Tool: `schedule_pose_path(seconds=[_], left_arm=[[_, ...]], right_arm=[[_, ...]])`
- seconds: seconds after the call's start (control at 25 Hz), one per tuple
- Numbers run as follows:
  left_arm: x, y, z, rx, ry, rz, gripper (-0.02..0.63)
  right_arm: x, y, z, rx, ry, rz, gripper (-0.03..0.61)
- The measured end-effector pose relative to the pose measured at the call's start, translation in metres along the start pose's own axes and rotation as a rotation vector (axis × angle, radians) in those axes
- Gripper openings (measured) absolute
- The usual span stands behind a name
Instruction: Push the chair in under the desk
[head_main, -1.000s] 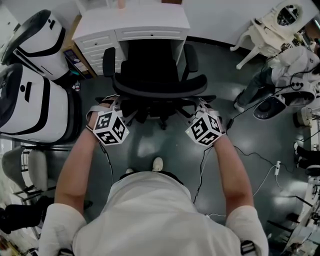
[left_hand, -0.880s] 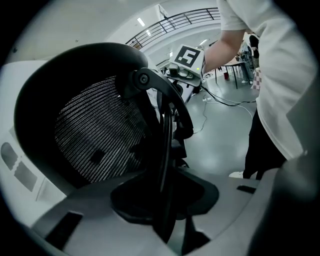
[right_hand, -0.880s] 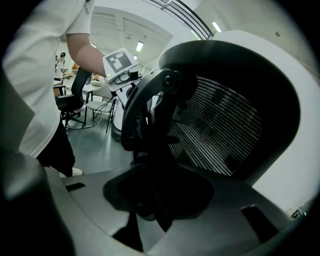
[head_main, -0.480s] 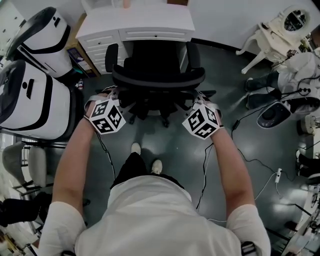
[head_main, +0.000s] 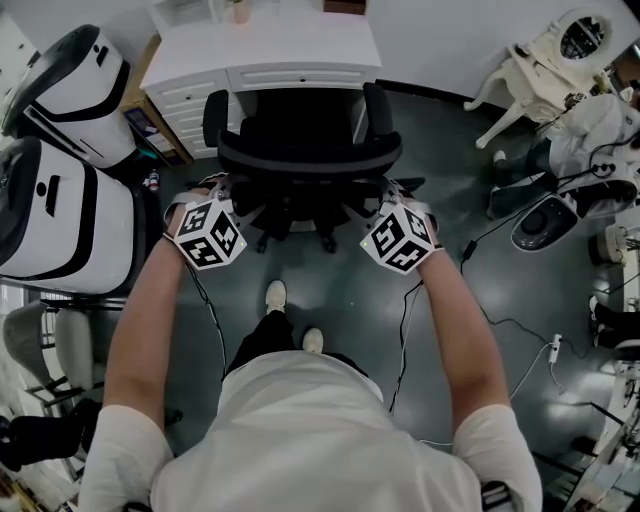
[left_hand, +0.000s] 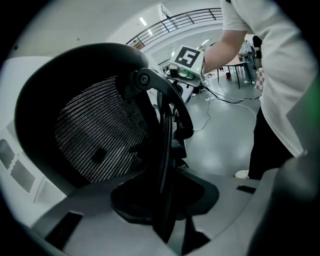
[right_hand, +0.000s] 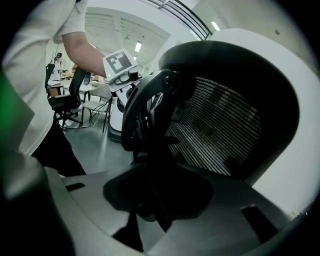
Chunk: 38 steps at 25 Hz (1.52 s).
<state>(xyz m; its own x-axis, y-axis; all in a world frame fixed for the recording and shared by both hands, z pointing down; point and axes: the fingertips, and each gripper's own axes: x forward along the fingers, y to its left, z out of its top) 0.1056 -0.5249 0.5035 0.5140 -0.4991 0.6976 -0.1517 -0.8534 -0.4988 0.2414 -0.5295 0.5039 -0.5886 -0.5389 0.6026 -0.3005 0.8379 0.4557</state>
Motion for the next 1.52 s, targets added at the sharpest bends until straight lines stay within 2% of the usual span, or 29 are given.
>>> schedule_pose_path(seconds=[0.96,1.52], left_arm=[[0.03,0.056,-0.014,0.007,-0.005,0.001,0.123],[0.039,0.083,-0.027,0.011,-0.011,-0.009,0.126]], right_arm=[[0.038,-0.053,-0.003,0.007,0.009,0.014,0.133],[0.057,-0.072,0.005,-0.009,-0.002,-0.012,0.132]])
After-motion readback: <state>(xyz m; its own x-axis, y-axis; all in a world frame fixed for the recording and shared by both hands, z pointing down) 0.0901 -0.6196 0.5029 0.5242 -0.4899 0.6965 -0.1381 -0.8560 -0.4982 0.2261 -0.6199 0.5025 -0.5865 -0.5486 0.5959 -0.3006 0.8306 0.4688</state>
